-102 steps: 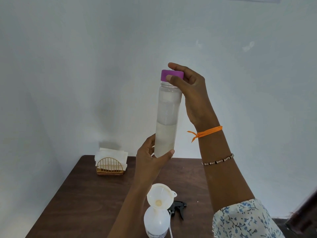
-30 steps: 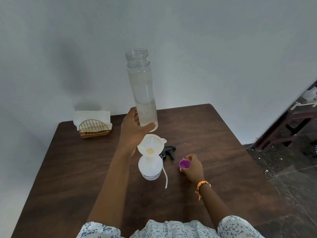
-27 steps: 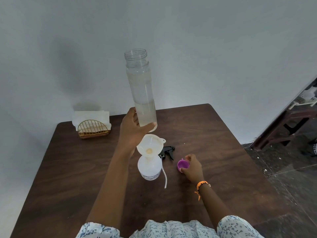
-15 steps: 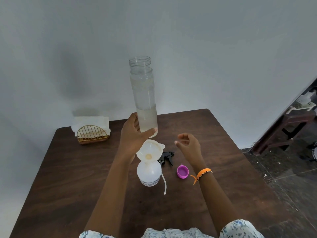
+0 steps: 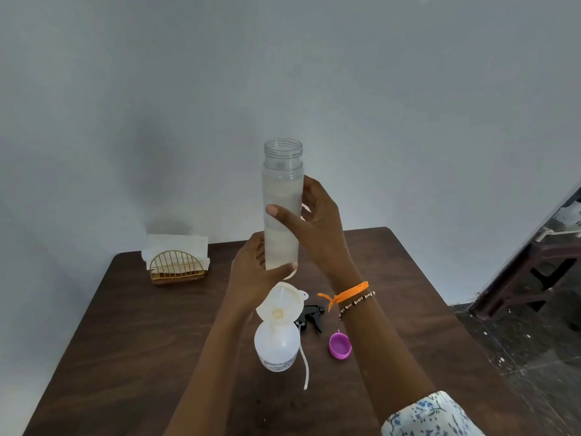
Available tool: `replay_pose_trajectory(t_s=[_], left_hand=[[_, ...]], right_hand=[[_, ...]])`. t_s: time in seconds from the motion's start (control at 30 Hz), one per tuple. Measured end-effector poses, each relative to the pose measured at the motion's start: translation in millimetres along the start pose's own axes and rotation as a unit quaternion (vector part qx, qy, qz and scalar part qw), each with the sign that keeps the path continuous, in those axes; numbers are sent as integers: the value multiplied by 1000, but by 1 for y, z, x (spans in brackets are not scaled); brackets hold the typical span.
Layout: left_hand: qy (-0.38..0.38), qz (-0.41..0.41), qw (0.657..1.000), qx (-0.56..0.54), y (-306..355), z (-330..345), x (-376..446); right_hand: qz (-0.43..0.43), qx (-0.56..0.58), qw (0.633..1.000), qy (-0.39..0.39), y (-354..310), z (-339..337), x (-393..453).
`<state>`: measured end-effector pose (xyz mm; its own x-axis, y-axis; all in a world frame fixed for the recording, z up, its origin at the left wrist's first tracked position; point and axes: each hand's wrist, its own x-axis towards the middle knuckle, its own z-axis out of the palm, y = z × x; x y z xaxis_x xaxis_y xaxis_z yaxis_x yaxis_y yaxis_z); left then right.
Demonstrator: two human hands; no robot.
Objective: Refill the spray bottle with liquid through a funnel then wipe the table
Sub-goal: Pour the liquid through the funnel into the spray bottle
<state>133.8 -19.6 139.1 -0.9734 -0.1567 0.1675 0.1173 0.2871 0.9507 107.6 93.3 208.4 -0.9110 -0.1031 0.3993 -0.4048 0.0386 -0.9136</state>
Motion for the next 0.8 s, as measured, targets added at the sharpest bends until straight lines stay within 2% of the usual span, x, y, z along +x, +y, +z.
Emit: replay_pose_trajectory(t_s=[0.13,0.3,0.43,0.6,0.8], left_hand=[[-5,6,1000,12,-4,2,2],[-18,27,999,32,-4,4,1],[-62,31,997,46,-1,1,0],[-93,-9,993,78,-13,-8,-9],[-101,-72,988,96,-41,-13,-31]], right_hand=[[-11,-42,999,22,-3,5,-2],[-17,-41,998,53,-6,1,-5],[-23,-33,997,61,-6,-7,-8],[-31,-67,996,48,2,-22,-18],[5,-115,993,39,32,-39,-39]])
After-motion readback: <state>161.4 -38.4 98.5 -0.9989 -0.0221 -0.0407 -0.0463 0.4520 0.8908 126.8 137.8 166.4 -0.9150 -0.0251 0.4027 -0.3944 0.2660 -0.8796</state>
